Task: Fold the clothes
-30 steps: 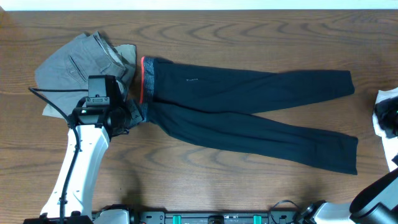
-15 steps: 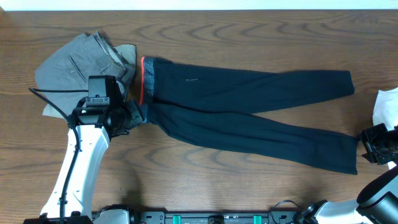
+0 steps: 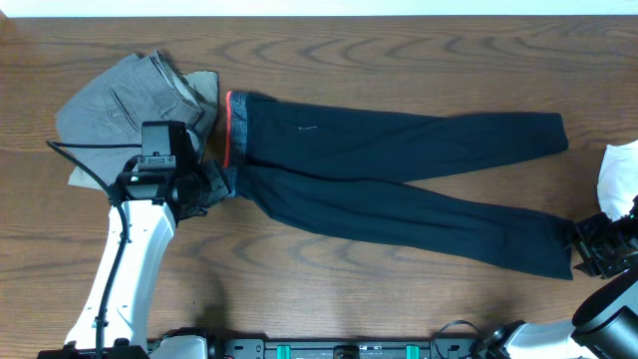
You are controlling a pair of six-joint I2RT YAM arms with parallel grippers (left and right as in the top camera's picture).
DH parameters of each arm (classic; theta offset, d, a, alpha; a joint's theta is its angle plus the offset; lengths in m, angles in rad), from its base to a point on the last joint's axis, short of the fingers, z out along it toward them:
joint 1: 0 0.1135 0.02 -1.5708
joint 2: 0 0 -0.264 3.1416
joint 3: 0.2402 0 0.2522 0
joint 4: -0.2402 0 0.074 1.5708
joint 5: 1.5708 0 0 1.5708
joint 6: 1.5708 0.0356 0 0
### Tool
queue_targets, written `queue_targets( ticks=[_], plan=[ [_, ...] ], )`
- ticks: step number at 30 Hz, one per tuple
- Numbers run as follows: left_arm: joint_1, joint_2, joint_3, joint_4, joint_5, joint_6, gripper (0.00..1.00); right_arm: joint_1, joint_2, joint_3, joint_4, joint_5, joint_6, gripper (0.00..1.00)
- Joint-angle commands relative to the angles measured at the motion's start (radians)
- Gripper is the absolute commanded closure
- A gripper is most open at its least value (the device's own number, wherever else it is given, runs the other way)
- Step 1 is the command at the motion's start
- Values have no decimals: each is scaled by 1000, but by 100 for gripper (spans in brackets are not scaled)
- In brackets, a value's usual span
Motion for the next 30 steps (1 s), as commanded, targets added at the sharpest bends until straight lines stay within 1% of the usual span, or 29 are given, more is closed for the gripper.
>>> queue_targets(
  ticks=[1, 6, 12, 19, 21, 30],
  plan=[
    [5, -1, 17, -2, 2, 17, 94, -21, 5, -46, 24, 25, -16, 59],
    [5, -1, 17, -2, 2, 17, 94, -57, 5, -83, 35, -6, -16, 53],
    [5, 0, 17, -1, 2, 17, 94, -72, 5, -116, 58, -6, -4, 53],
    [5, 0, 17, 1, 2, 18, 94, -72, 5, -124, 82, -5, 10, 64],
    [5, 0, 17, 5, 2, 18, 94, -72, 5, -124, 94, -6, 10, 69],
    [5, 0, 17, 6, 2, 18, 94, -72, 2, -124, 103, -39, 10, 84]
  ],
)
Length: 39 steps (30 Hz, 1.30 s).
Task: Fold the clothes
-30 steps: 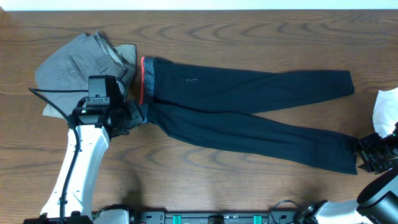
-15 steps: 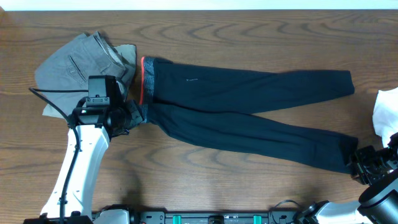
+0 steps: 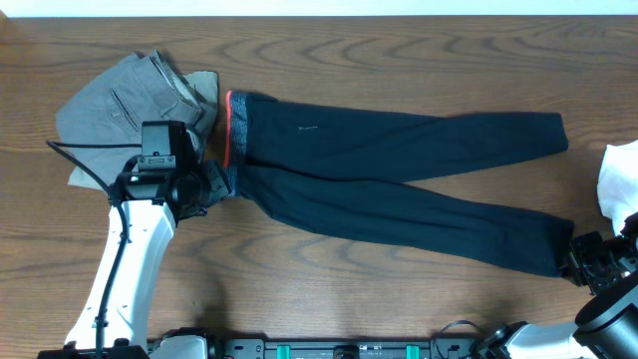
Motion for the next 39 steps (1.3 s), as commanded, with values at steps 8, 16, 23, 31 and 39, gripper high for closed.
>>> queue_targets(
  ticks=[8, 16, 23, 31, 39],
  plan=[
    [5, 0, 17, 4, 2, 17, 94, -7, -72, 2, -6, -39, 1, 96],
    [5, -12, 17, -30, 14, 48, 94, -7, -282, 61, -47, -87, -3, 99],
    [6, -70, 17, -79, 9, 62, 94, 9, -330, 105, 108, -245, 48, 99],
    [13, -73, 18, 130, 21, 61, 94, 92, -209, 112, 488, -365, 229, 99],
    [13, -9, 18, 262, 29, 62, 94, 196, 37, 205, 774, -472, 289, 99]
  ],
)
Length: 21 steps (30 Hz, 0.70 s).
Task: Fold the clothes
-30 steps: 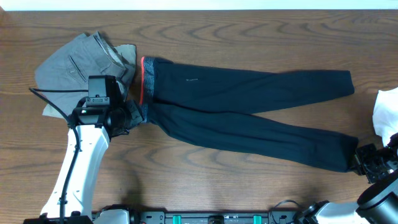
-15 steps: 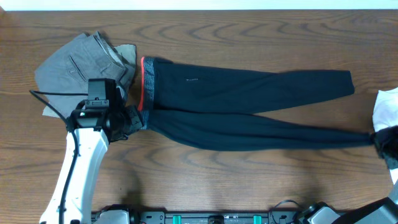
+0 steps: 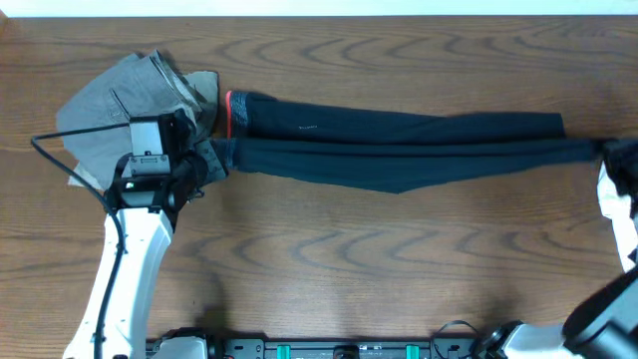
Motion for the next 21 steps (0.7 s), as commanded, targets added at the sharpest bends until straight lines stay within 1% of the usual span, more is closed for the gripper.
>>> queue_targets(
  ticks=[1, 10, 18, 21],
  plan=[
    [7, 35, 17, 51, 4, 13, 94, 47, 93, 71, 61, -74, 66, 99],
    [3, 174, 17, 265, 44, -8, 94, 110, 315, 235, 69, -74, 84, 99],
    [3, 257, 17, 400, 43, -33, 94, 112, 383, 269, 134, -46, 84, 99],
    [3, 272, 17, 424, 39, -33, 94, 113, 386, 269, 136, -33, 84, 99]
  ],
)
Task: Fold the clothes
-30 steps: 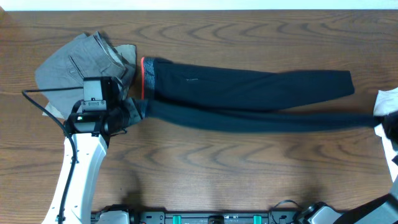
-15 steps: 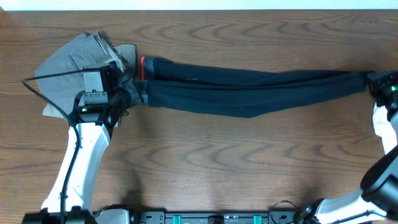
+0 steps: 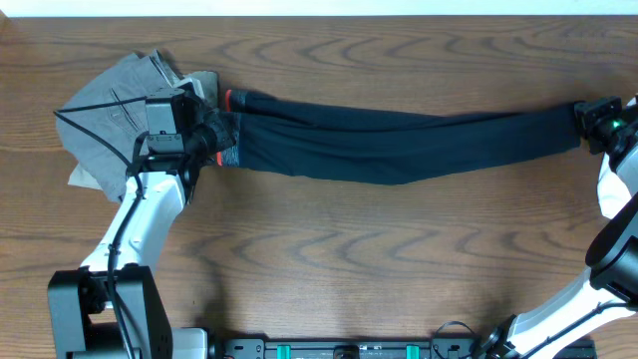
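The dark navy pants (image 3: 399, 145) lie lengthwise across the table, one leg stacked on the other. Their waistband with an orange-red band (image 3: 230, 99) is at the left. My left gripper (image 3: 215, 137) is at the waistband's near corner, shut on the fabric. At the far right, my right gripper (image 3: 581, 116) is shut on the leg cuff, which lies over the other cuff. The fingertips themselves are mostly hidden by the gripper bodies and the cloth.
A crumpled grey garment (image 3: 105, 110) lies at the back left, partly under my left arm (image 3: 140, 214). A white cloth (image 3: 610, 184) sits at the right edge beside my right arm. Bare wooden table (image 3: 349, 259) fills the front.
My right gripper has moved back and slightly left with the cuff, so the near leg now lies on the far leg. My left gripper has moved back with the waistband corner.
At first the pants lay spread in a V, my left gripper at the waistband's near corner and my right at the near leg's cuff, front right. Then the near leg was just in front of the far leg. Now the legs are stacked.
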You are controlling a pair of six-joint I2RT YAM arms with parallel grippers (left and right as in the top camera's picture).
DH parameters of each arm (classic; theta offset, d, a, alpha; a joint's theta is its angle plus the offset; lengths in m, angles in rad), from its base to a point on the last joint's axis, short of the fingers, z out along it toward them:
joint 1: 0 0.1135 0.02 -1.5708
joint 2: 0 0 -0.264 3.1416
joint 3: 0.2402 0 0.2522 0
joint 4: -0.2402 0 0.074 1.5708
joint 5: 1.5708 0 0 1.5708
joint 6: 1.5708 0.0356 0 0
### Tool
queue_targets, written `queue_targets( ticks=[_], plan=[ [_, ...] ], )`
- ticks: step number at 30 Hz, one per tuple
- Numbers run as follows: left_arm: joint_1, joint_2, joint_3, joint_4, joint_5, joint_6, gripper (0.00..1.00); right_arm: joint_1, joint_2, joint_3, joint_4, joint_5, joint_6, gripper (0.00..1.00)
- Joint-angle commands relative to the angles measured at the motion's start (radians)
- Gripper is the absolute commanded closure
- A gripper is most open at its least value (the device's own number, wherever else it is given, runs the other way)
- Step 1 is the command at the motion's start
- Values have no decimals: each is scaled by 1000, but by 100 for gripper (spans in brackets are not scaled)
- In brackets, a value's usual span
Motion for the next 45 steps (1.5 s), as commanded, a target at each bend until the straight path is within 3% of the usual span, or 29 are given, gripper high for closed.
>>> queue_targets(
  ticks=[1, 8, 11, 14, 16, 19, 21, 24, 30, 32, 35, 37, 42, 45],
  plan=[
    [3, 23, 17, 27, -6, -5, 94, 5, 22, 27, 7, 33, 7, 99],
    [3, 26, 17, 53, -75, -28, 94, 26, 26, 27, -10, 56, 7, 96],
    [3, 26, 17, 54, -74, -28, 93, 35, 26, 27, -12, 94, 6, 66],
    [3, 26, 17, 54, -74, -28, 86, 32, 26, 27, -10, 93, -19, 54],
    [3, 26, 17, 53, -74, -28, 83, 25, 26, 27, -12, 93, -48, 52],
    [3, 26, 17, 52, -73, -27, 59, 14, 26, 28, -26, 32, -115, 52],
    [3, 26, 17, 44, -73, -27, 49, 9, 26, 28, -58, -20, -151, 53],
    [3, 26, 17, 20, -71, -23, 47, 12, 26, 28, -109, -82, -227, 54],
    [-12, 26, 17, -45, 27, 44, 48, 64, 26, 27, -172, -231, -481, 61],
    [-32, 26, 17, -76, 28, 84, 61, 100, 26, 27, -188, -237, -507, 80],
    [-72, 26, 17, -125, 15, 135, 85, 172, 26, 27, -222, -237, -510, 98],
    [-92, 27, 16, -154, 11, 160, 94, 243, 26, 27, -246, -236, -523, 99],
    [-106, 43, 16, -207, -45, 176, 94, 420, 26, 27, -309, -170, -544, 99],
    [-106, 79, 16, -201, -45, 181, 94, 522, 26, 27, -379, -37, -554, 99]
  ],
)
